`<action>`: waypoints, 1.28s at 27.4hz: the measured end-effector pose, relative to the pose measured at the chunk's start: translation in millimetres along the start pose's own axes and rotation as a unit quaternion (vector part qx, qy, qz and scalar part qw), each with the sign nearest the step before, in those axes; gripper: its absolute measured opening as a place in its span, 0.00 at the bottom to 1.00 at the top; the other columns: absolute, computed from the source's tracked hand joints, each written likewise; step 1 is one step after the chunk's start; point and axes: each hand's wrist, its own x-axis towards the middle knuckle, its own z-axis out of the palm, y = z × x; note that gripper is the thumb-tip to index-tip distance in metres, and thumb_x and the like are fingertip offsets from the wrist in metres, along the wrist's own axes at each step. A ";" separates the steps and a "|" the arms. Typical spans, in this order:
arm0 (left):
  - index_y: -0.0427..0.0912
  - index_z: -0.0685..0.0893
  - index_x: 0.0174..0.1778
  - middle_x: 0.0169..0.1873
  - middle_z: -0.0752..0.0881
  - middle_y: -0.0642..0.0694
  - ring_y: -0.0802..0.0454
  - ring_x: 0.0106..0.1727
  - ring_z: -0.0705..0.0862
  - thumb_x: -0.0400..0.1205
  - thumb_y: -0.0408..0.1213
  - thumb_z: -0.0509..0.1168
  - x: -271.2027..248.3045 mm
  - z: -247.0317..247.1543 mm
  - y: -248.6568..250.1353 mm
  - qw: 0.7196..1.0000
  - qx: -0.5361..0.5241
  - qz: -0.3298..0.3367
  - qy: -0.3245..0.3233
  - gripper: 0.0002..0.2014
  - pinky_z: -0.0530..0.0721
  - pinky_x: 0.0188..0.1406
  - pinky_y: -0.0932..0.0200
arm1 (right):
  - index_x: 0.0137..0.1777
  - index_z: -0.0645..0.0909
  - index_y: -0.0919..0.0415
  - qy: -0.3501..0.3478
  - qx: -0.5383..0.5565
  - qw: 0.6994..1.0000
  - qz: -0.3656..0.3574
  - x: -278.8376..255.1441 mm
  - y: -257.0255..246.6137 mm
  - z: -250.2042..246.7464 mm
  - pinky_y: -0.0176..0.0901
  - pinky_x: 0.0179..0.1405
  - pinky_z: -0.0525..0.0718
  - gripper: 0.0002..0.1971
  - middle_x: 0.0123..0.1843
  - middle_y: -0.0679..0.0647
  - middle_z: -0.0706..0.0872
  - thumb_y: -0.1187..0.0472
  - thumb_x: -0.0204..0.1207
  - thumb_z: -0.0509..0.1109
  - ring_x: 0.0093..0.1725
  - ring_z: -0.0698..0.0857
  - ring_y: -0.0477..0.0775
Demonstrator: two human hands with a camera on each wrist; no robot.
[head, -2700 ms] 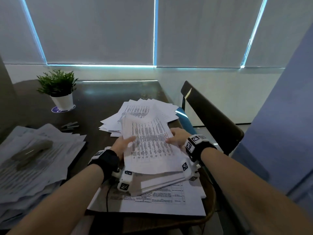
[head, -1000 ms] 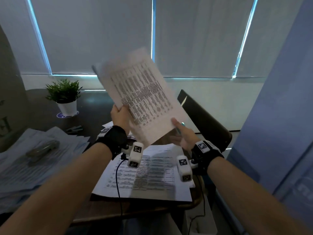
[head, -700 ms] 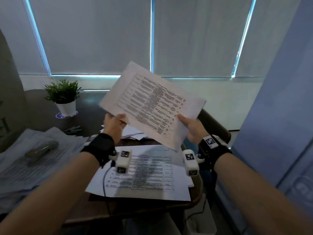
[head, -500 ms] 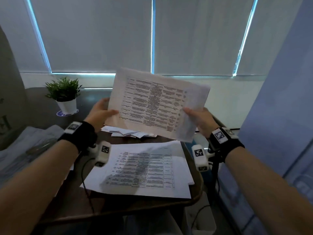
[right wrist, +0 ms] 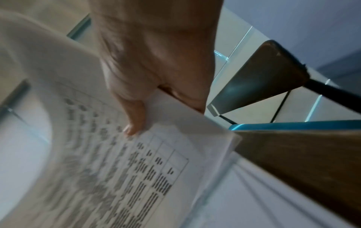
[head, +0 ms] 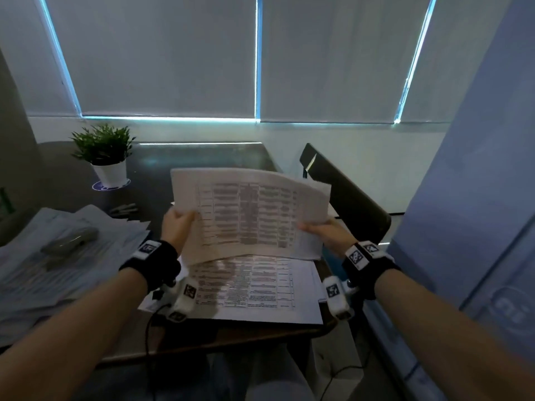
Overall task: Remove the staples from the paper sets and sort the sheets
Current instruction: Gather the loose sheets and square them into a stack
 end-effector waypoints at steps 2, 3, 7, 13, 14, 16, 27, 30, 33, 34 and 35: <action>0.38 0.79 0.51 0.51 0.84 0.34 0.40 0.53 0.83 0.78 0.31 0.64 2.9 2.6 19.2 0.998 0.022 0.050 0.035 0.07 0.81 0.55 0.42 | 0.58 0.85 0.62 0.058 -0.014 0.997 -0.041 4.8 -13.2 2.7 0.40 0.44 0.90 0.12 0.51 0.54 0.91 0.66 0.74 0.77 0.51 0.90 0.54; 0.39 0.78 0.49 0.50 0.82 0.36 0.43 0.52 0.81 0.78 0.31 0.63 5.8 2.3 29.3 0.996 0.045 0.060 0.052 0.05 0.80 0.52 0.47 | 0.61 0.83 0.62 0.075 -0.028 0.995 -0.056 10.8 -17.0 3.0 0.39 0.42 0.90 0.16 0.53 0.54 0.91 0.65 0.74 0.78 0.51 0.91 0.53; 0.27 0.80 0.57 0.53 0.84 0.36 0.41 0.53 0.82 0.76 0.39 0.65 12.1 -8.5 37.1 0.980 0.197 -0.004 0.031 0.19 0.78 0.49 0.52 | 0.65 0.81 0.66 0.081 -0.026 0.996 -0.002 26.9 -2.3 9.4 0.53 0.55 0.89 0.24 0.60 0.59 0.89 0.71 0.70 0.80 0.57 0.89 0.60; 0.23 0.80 0.58 0.56 0.82 0.29 0.35 0.57 0.82 0.82 0.36 0.64 -22.2 -22.1 -13.6 0.893 0.431 -0.104 -0.079 0.18 0.73 0.43 0.57 | 0.61 0.83 0.66 0.060 -0.219 0.964 0.136 11.8 68.0 26.7 0.49 0.59 0.86 0.25 0.59 0.54 0.88 0.61 0.65 0.85 0.59 0.86 0.56; 0.24 0.77 0.64 0.62 0.81 0.30 0.35 0.62 0.81 0.81 0.40 0.64 -23.6 -26.1 -17.8 0.876 0.459 -0.125 -0.083 0.22 0.76 0.48 0.56 | 0.59 0.81 0.64 0.067 -0.299 0.942 0.138 6.8 65.3 27.0 0.45 0.54 0.85 0.24 0.56 0.52 0.86 0.55 0.66 0.84 0.58 0.85 0.55; 0.28 0.72 0.72 0.70 0.77 0.32 0.36 0.69 0.77 0.82 0.48 0.63 -29.1 -30.1 -16.8 0.852 0.490 -0.162 -0.088 0.29 0.76 0.60 0.57 | 0.61 0.78 0.62 0.056 -0.444 0.879 0.166 2.3 58.0 22.7 0.47 0.56 0.85 0.33 0.58 0.54 0.83 0.42 0.64 0.83 0.60 0.84 0.56; 0.28 0.78 0.67 0.68 0.79 0.35 0.40 0.68 0.77 0.82 0.42 0.67 -26.9 -8.2 4.7 0.838 0.471 -0.211 -0.177 0.24 0.73 0.54 0.56 | 0.66 0.81 0.63 -0.110 -0.586 0.771 0.225 15.0 21.4 29.2 0.47 0.62 0.79 0.32 0.63 0.55 0.86 0.41 0.68 0.80 0.60 0.83 0.57; 0.30 0.78 0.68 0.68 0.78 0.35 0.40 0.69 0.76 0.79 0.40 0.71 -27.4 -13.0 9.0 0.850 0.475 -0.188 -0.129 0.25 0.75 0.62 0.55 | 0.63 0.83 0.57 -0.093 -0.600 0.765 0.216 23.0 24.3 29.7 0.57 0.64 0.82 0.44 0.56 0.53 0.88 0.34 0.48 0.85 0.58 0.85 0.60; 0.27 0.78 0.67 0.67 0.79 0.33 0.37 0.68 0.78 0.75 0.36 0.75 -17.8 -23.5 0.7 0.869 0.435 -0.203 -0.122 0.27 0.76 0.65 0.51 | 0.56 0.82 0.57 -0.102 -0.606 0.759 0.214 21.0 22.4 27.9 0.50 0.59 0.82 0.34 0.47 0.50 0.86 0.36 0.58 0.84 0.55 0.85 0.56; 0.26 0.78 0.67 0.67 0.80 0.32 0.36 0.68 0.78 0.75 0.35 0.75 -19.2 -25.1 0.0 0.869 0.427 -0.214 -0.127 0.27 0.77 0.65 0.50 | 0.57 0.82 0.58 -0.109 -0.603 0.761 0.215 19.1 21.6 26.6 0.47 0.56 0.81 0.30 0.46 0.49 0.85 0.38 0.63 0.82 0.54 0.84 0.55; 0.26 0.78 0.67 0.66 0.80 0.33 0.37 0.68 0.78 0.76 0.36 0.74 -20.2 -24.1 -0.9 0.861 0.440 -0.217 -0.134 0.26 0.77 0.64 0.50 | 0.59 0.81 0.59 -0.116 -0.605 0.758 0.214 17.5 20.9 25.7 0.46 0.54 0.79 0.30 0.47 0.50 0.84 0.39 0.66 0.81 0.53 0.83 0.55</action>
